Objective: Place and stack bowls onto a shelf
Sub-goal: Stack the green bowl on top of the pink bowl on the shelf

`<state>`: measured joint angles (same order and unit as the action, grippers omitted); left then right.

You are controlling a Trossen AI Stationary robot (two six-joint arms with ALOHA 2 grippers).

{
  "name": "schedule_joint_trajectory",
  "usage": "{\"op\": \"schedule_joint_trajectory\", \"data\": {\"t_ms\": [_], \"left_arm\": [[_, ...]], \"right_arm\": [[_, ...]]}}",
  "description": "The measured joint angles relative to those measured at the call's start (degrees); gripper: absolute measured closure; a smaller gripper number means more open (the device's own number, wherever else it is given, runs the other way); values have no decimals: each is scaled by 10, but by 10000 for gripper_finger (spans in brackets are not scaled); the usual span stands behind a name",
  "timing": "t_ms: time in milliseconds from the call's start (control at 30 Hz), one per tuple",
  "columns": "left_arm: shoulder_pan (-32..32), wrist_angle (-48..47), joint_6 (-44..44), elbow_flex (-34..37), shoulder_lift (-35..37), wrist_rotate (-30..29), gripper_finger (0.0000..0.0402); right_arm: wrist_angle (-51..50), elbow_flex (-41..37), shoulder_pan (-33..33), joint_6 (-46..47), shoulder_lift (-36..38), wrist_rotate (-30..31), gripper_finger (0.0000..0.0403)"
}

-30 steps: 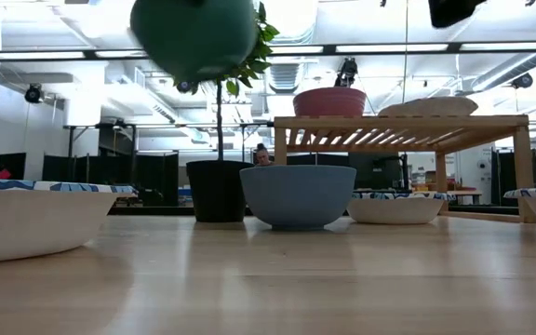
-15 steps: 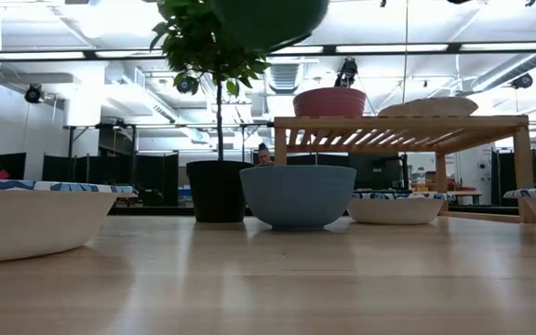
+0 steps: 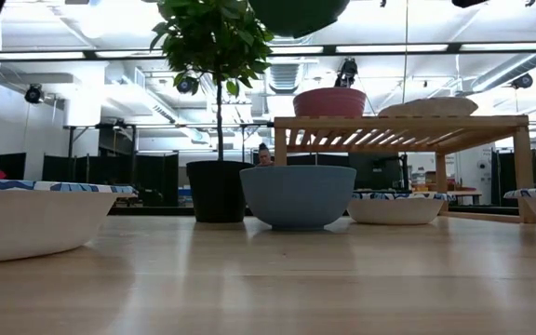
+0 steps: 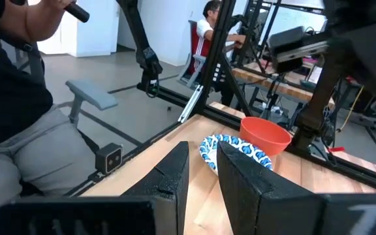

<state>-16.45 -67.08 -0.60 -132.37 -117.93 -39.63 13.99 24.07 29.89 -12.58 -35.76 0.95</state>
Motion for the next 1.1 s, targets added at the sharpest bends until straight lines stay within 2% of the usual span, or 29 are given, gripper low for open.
{"op": "schedule_joint_trajectory", "data": {"t_ms": [233, 400, 533, 700, 1100], "left_arm": [[34, 43, -91, 1, -3, 1, 402], [64, 45, -102, 1, -3, 3, 401], [87, 81, -143, 1, -7, 45, 401], [119, 124, -206, 1, -14, 50, 401], [199, 211, -259, 2, -14, 119, 401]], "right_arm": [[0, 0, 2, -5, 1, -15, 335], [0, 0, 2, -5, 1, -14, 335], [0, 0, 2, -6, 1, -14, 335], [0, 0, 2, -7, 1, -14, 335], [0, 0, 2, -8, 1, -14, 335]]}}
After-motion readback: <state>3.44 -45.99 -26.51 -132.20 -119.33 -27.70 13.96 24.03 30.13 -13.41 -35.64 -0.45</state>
